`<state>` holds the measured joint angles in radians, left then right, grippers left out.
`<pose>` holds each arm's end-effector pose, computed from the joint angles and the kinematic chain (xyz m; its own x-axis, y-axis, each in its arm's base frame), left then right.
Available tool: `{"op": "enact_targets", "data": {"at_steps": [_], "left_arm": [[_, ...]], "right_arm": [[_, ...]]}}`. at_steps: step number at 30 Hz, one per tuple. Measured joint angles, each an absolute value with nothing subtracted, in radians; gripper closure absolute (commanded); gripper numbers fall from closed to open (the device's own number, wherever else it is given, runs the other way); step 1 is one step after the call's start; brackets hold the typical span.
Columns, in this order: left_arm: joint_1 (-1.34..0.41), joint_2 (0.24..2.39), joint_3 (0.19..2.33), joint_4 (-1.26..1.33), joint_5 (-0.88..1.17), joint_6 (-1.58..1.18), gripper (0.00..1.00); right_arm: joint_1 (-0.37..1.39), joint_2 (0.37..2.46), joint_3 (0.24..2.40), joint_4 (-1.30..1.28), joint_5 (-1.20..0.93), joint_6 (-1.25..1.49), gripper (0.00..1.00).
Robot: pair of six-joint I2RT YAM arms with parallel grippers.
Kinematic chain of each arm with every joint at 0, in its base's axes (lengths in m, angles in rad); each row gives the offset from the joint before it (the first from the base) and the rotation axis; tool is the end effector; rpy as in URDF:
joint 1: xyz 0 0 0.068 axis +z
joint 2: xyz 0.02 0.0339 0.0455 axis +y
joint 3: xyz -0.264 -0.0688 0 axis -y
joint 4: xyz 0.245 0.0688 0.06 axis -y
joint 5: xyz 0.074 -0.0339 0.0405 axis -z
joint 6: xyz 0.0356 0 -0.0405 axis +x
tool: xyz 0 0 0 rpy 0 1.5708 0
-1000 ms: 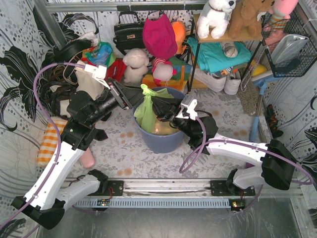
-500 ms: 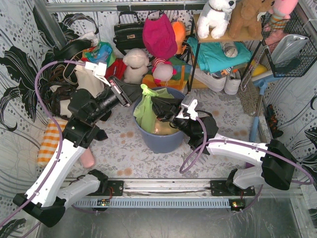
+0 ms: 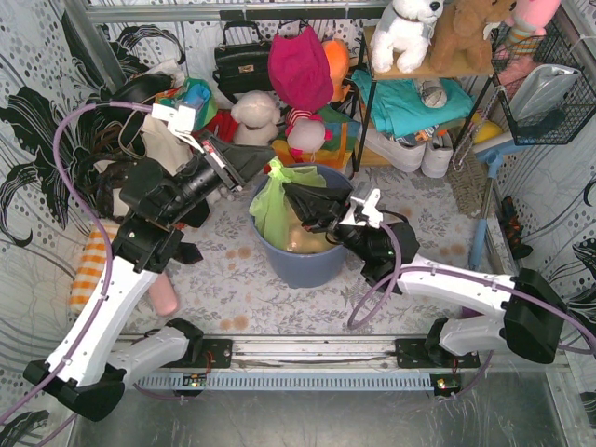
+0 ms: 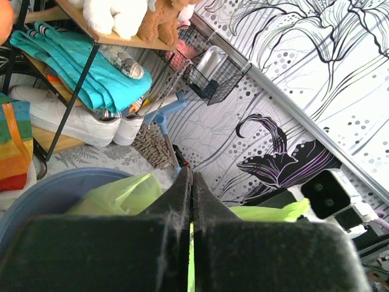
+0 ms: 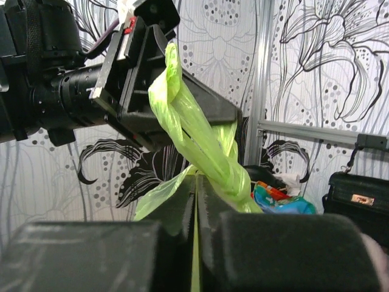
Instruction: Tie the trash bag
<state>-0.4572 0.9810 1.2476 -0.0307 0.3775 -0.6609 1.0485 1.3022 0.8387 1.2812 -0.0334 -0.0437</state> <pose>0.1717 -0.0991 0.4804 -0.2837 -0.4963 -0.8205 0.7065 0.4703 -0.5288 0.1341 0.2353 0.3921 0.4020 0.6108 -0.6822 -0.8608 0.5060 -0.0542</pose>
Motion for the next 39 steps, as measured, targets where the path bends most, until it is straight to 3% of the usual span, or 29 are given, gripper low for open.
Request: {"op": "enact_targets", "data": {"at_steps": [3, 8, 17, 20, 25, 30, 33, 36, 39], "left_arm": [[-0.457, 0.983, 1.276, -0.038, 0.379, -0.648, 0.99], [-0.457, 0.999, 1.314, -0.038, 0.404, -0.631, 0.99], [-0.457, 1.029, 1.314, -0.036, 0.464, -0.632, 1.00], [-0.457, 1.031, 1.314, -0.035, 0.472, -0.632, 1.00], [-0.457, 1.031, 1.314, -0.015, 0.477, -0.635, 1.00], [-0.457, 1.031, 1.314, -0.010, 0.479, -0.634, 1.00], [-0.457, 1.031, 1.314, -0.010, 0.479, -0.633, 1.00], [-0.457, 1.031, 1.314, -0.010, 0.479, -0.631, 1.00], [-0.457, 1.035, 1.318, -0.011, 0.479, -0.630, 1.00]], "right_arm": [[1.048, 1.264, 0.816, 1.252, -0.032, -0.023, 0.78], [1.048, 1.179, 0.805, 1.177, -0.021, -0.012, 0.69], [1.048, 1.125, 0.814, 1.080, -0.019, -0.028, 0.39], [1.048, 1.147, 0.854, 1.042, -0.030, -0.046, 0.36], [1.048, 1.187, 0.934, 1.004, -0.038, -0.073, 0.55], [1.048, 1.199, 0.994, 0.984, -0.040, -0.105, 0.88], [1.048, 1.199, 1.013, 0.976, -0.042, -0.118, 0.95], [1.048, 1.198, 1.018, 0.951, -0.042, -0.122, 0.90], [1.048, 1.190, 1.018, 0.908, -0.042, -0.125, 1.00]]}}
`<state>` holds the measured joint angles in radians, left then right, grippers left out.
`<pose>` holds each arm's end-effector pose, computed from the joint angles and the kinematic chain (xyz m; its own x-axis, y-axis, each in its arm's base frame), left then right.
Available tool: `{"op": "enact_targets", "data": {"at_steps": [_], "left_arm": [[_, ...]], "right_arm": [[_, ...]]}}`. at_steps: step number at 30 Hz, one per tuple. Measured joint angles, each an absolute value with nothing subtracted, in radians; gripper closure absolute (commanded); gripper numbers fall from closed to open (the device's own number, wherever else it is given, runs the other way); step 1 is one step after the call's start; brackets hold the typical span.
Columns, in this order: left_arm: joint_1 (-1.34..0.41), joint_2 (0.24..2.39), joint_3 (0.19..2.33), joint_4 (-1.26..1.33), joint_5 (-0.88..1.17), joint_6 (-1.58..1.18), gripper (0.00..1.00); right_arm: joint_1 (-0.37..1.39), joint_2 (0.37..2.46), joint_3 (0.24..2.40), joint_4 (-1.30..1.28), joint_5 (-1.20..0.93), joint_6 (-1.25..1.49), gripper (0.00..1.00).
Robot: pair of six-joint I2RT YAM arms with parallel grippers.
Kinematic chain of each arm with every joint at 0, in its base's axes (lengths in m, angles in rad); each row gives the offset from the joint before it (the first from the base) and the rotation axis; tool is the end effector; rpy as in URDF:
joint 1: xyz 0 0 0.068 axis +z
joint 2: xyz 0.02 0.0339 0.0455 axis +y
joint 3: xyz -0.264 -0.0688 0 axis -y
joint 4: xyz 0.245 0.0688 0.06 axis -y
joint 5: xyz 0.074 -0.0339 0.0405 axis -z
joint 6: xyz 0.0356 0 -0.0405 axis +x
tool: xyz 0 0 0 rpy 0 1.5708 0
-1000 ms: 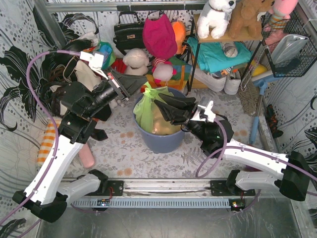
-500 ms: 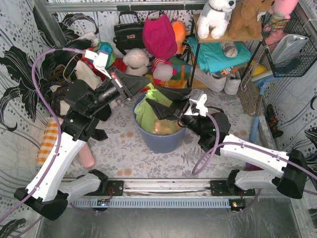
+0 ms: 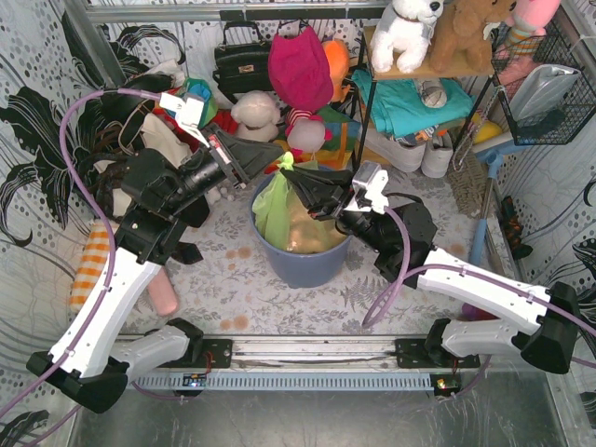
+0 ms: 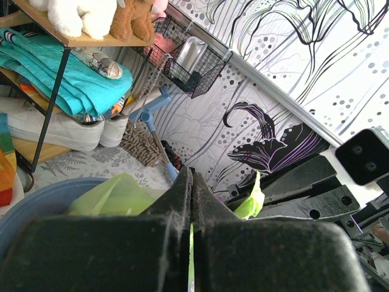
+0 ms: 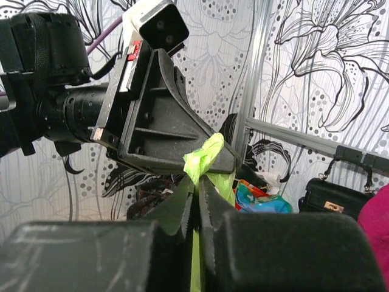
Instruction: Tie the trash bag
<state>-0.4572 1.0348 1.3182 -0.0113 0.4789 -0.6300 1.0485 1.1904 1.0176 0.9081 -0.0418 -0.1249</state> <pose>0.1770 -0.1054 0.4950 -0.2706 -0.4496 -0.8513 0.7804 0.4153 -0.4674 0.1259 0.2217 0.4491 0.4418 0.5181 -0.7324 -0.8328 0.5403 -0.1202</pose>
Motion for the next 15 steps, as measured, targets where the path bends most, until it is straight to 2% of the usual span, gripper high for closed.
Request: {"op": "enact_targets", "data": {"at_steps": [10, 15], "left_arm": [[-0.457, 1.040, 1.329, -0.016, 0.466, -0.604, 1.00], [-0.457, 1.073, 1.382, -0.050, 0.442, -0.558, 1.00]], "right_arm": [[1.048, 1.106, 1.017, 0.817, -0.035, -0.125, 1.00], [1.048, 1.092, 1.066, 0.650, -0.103, -0.118, 1.00]]}}
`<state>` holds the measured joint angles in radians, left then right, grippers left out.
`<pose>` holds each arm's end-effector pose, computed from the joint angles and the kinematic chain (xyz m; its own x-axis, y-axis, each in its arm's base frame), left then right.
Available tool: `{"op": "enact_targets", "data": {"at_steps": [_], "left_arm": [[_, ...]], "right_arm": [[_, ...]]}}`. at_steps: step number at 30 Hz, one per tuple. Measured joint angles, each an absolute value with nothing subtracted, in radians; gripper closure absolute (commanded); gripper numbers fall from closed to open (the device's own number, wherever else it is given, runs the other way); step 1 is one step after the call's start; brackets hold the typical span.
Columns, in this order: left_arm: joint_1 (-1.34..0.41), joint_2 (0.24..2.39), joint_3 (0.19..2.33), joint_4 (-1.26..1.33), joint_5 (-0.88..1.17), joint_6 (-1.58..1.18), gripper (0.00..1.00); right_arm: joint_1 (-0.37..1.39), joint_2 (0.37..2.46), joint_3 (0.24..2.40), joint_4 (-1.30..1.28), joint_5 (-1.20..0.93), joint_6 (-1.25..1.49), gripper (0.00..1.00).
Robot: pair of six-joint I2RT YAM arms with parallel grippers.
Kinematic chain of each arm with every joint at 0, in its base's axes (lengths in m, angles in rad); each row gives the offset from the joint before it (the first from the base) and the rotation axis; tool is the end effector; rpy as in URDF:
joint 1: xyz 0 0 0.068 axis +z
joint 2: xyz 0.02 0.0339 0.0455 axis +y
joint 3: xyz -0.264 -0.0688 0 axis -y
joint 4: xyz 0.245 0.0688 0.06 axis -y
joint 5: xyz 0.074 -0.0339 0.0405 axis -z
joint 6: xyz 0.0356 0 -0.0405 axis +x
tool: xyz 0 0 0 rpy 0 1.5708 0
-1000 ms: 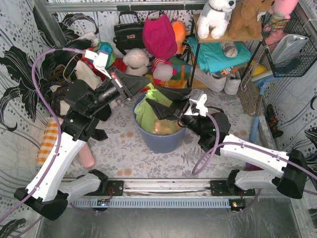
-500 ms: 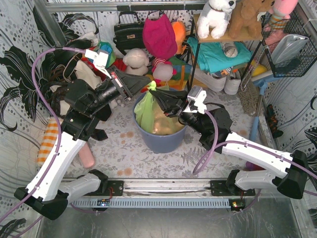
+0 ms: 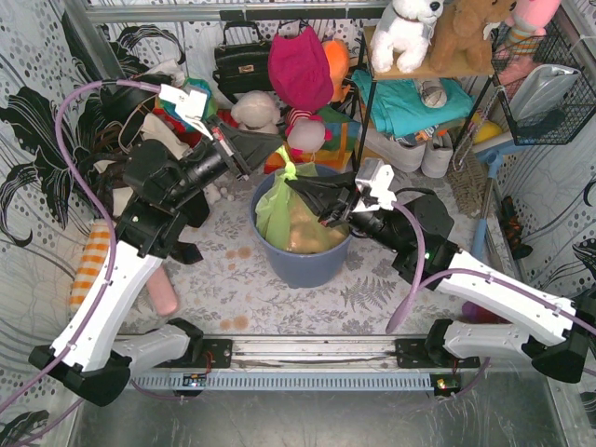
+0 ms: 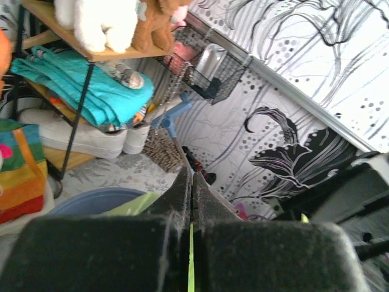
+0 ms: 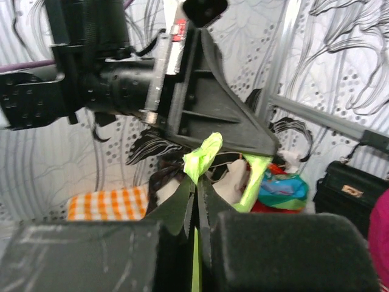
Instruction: Tie the trash bag
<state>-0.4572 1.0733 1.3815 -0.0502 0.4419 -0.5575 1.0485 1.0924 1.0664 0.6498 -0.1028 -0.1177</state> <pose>0.1834 -0.1072 0.5041 -0.2131 -0.4281 -0.8782 0.7746 0.4738 -0.4190 0.1134 0.2044 0.4654 0.3955 0.4529 -0.7990 -0.8632 0.4806 -0.1548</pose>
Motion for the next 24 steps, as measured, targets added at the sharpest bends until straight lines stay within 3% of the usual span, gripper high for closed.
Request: {"op": "enact_targets", "data": {"at_steps": [10, 24], "left_arm": [[-0.458, 1.161, 1.391, -0.104, 0.326, -0.474, 1.00], [-0.457, 1.368, 1.393, -0.156, 0.217, -0.389, 1.00]], "right_arm": [[1.047, 1.048, 1.120, 0.306, -0.276, 0.034, 1.00], [1.047, 0.933, 0.819, 0.271, -0.438, 0.272, 1.00]]}}
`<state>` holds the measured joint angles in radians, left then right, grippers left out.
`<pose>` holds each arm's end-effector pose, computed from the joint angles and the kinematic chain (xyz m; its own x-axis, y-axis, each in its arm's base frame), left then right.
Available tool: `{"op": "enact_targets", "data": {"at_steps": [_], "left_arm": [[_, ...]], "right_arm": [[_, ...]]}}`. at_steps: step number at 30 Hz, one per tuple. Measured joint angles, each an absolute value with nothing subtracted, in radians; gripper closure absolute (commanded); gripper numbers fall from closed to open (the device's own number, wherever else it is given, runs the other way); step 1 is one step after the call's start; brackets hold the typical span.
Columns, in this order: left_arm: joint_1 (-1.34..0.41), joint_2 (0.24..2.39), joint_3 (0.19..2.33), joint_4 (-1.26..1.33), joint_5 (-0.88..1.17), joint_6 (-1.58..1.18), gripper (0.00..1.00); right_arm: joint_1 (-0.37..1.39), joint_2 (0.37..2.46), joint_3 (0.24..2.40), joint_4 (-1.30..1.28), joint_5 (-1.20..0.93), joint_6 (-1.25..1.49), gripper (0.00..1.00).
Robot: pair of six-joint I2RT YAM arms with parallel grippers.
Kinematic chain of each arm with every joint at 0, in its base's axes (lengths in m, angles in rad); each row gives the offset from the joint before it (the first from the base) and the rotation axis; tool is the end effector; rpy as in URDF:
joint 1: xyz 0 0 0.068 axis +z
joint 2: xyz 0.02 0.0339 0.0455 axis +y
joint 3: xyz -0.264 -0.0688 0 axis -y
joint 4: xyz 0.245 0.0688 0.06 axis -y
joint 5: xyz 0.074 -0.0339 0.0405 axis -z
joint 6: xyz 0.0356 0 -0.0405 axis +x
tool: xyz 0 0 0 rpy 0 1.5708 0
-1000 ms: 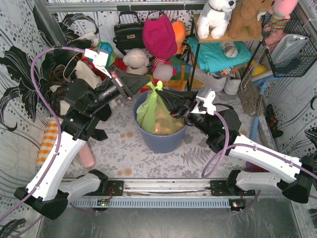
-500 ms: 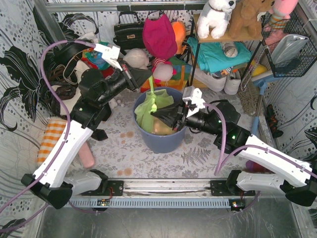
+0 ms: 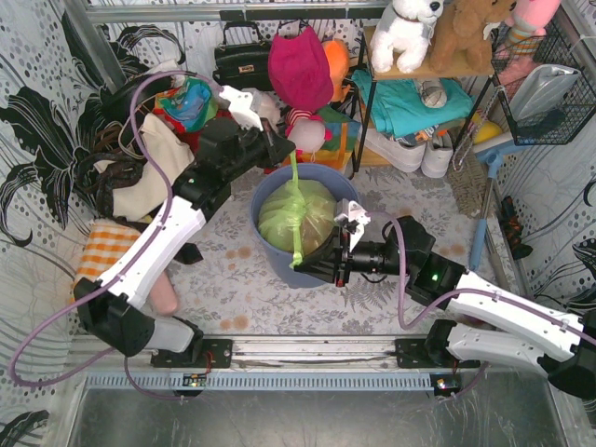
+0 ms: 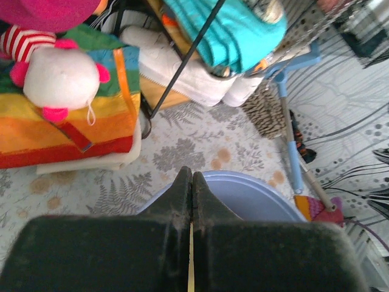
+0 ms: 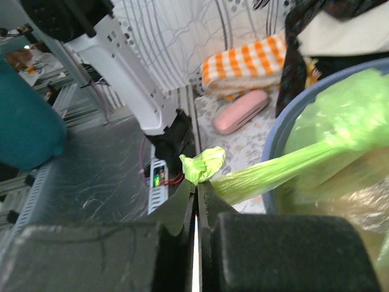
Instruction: Tie the trash bag
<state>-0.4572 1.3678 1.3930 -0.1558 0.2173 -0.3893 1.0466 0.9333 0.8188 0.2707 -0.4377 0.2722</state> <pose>0.2820 -0.1473 0.4241 -0.3445 -0.2435 -0.9066 0.5319 0.7451 -0.4023 0.0961 0.1963 0.3738 -0.1922 0.1541 -0.9692 -0.9780 0.0513 0.2021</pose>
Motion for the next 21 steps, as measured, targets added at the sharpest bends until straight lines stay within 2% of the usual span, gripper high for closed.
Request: {"op": "enact_targets", "data": {"at_steps": [11, 21], "left_arm": [[-0.457, 1.517, 1.420, -0.210, 0.160, -0.364, 1.00], [-0.452, 1.585, 1.493, -0.236, 0.141, -0.338, 1.00]], "right_arm": [[1.041, 0.886, 0.657, 0.369, -0.519, 0.423, 1.00], [1.040, 0.855, 0.622, 0.422, -0.588, 0.489, 1.00]]}}
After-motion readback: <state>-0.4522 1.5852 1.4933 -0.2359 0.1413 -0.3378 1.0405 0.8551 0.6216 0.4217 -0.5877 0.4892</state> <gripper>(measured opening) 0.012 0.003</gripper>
